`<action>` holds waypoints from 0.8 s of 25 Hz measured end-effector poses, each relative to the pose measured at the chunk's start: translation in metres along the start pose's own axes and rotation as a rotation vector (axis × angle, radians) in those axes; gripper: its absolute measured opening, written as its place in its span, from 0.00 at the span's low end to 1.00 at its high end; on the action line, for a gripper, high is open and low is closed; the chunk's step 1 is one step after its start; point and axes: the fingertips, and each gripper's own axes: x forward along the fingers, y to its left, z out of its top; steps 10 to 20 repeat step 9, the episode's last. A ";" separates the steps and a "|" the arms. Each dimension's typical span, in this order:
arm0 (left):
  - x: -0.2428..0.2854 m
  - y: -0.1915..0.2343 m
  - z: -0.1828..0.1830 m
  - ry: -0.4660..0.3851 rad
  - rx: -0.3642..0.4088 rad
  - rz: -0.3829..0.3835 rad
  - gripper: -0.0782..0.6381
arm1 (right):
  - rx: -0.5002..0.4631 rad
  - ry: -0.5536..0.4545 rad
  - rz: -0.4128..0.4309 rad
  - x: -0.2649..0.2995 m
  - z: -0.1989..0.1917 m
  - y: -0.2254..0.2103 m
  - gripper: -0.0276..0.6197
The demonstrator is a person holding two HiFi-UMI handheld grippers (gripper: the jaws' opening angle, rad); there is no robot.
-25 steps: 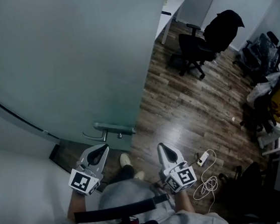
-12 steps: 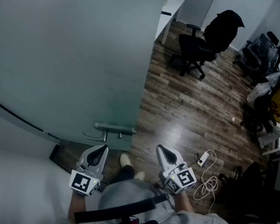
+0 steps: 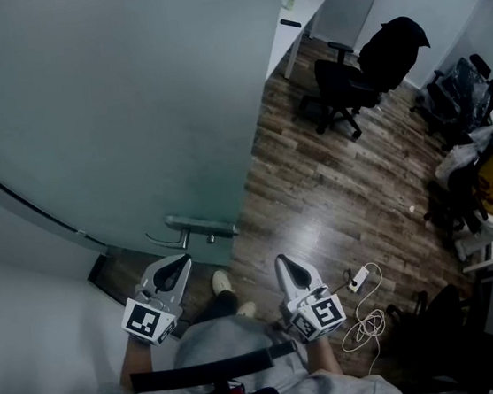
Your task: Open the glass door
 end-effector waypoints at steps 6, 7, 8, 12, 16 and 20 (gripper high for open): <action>0.000 -0.003 0.001 0.006 -0.003 -0.003 0.12 | 0.003 0.002 0.001 -0.003 0.001 0.000 0.05; 0.001 -0.004 0.001 0.006 -0.003 -0.004 0.11 | 0.004 0.002 0.001 -0.003 0.001 0.000 0.05; 0.001 -0.005 0.001 0.006 -0.002 -0.005 0.12 | 0.004 0.003 0.002 -0.004 0.001 0.000 0.05; 0.002 -0.005 0.001 0.007 -0.001 -0.005 0.12 | 0.004 0.003 0.002 -0.004 0.001 0.000 0.05; 0.002 -0.005 0.001 0.007 -0.001 -0.005 0.12 | 0.004 0.003 0.002 -0.004 0.001 0.000 0.05; 0.002 -0.005 0.001 0.007 -0.001 -0.005 0.12 | 0.004 0.003 0.002 -0.004 0.001 0.000 0.05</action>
